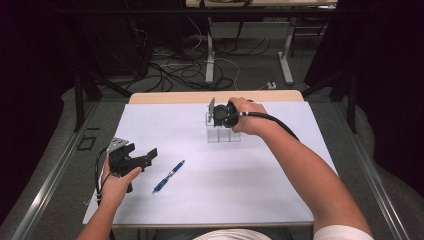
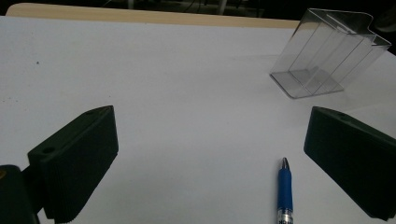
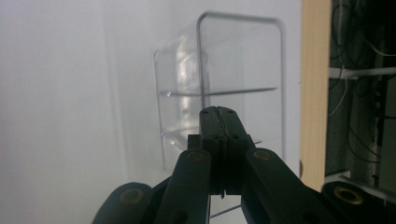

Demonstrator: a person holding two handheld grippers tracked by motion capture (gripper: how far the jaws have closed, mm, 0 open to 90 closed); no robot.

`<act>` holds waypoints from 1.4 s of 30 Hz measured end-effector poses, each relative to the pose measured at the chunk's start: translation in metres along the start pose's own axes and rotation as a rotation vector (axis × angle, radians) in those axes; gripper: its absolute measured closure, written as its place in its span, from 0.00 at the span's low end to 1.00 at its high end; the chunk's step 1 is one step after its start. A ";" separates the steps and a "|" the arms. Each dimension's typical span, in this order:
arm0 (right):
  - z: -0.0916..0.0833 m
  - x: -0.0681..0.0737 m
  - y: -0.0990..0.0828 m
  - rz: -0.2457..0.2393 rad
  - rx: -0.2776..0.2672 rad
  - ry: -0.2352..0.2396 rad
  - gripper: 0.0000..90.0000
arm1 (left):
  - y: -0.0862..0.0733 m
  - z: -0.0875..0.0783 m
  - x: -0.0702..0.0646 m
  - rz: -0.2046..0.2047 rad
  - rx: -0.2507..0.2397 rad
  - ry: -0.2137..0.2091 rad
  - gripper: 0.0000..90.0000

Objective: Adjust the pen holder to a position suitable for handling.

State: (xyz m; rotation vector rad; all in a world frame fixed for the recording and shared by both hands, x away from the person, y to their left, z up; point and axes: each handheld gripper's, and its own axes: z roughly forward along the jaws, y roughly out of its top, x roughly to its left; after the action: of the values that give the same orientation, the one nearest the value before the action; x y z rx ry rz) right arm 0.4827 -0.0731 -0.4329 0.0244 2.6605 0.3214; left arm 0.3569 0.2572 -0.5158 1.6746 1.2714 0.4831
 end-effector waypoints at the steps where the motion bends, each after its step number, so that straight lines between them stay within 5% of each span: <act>1: -0.004 -0.002 0.003 0.012 -0.022 0.009 1.00 | 0.000 0.000 0.000 0.001 0.000 0.000 0.03; 6: -0.004 -0.002 0.009 0.010 0.007 0.046 1.00 | 0.000 0.000 0.000 -0.001 0.002 -0.001 0.03; 12: -0.003 -0.001 0.008 0.000 -0.016 0.030 1.00 | 0.000 0.000 0.001 0.000 0.001 0.002 0.03; 23: -0.015 0.014 -0.019 0.178 -0.158 -0.059 0.66 | 0.000 0.001 0.001 0.000 0.003 0.005 0.04; 24: -0.019 0.021 -0.023 0.215 -0.195 -0.097 0.61 | 0.000 0.001 0.001 0.003 0.001 0.005 0.04; 32: -0.039 0.042 -0.034 0.399 -0.355 -0.146 0.49 | 0.000 0.001 0.000 0.012 0.008 0.004 0.04; 35: -0.047 0.049 -0.037 0.440 -0.425 -0.169 0.38 | 0.000 0.001 -0.001 0.009 0.004 0.006 0.04; 42: -0.060 0.063 -0.050 0.532 -0.525 -0.206 0.28 | 0.000 0.001 -0.001 0.015 0.002 0.006 0.04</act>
State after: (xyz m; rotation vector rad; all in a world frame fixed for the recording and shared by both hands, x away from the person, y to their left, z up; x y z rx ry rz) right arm 0.4020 -0.1307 -0.4203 0.5684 2.2502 1.1089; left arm 0.3569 0.2556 -0.5157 1.6861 1.2653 0.4967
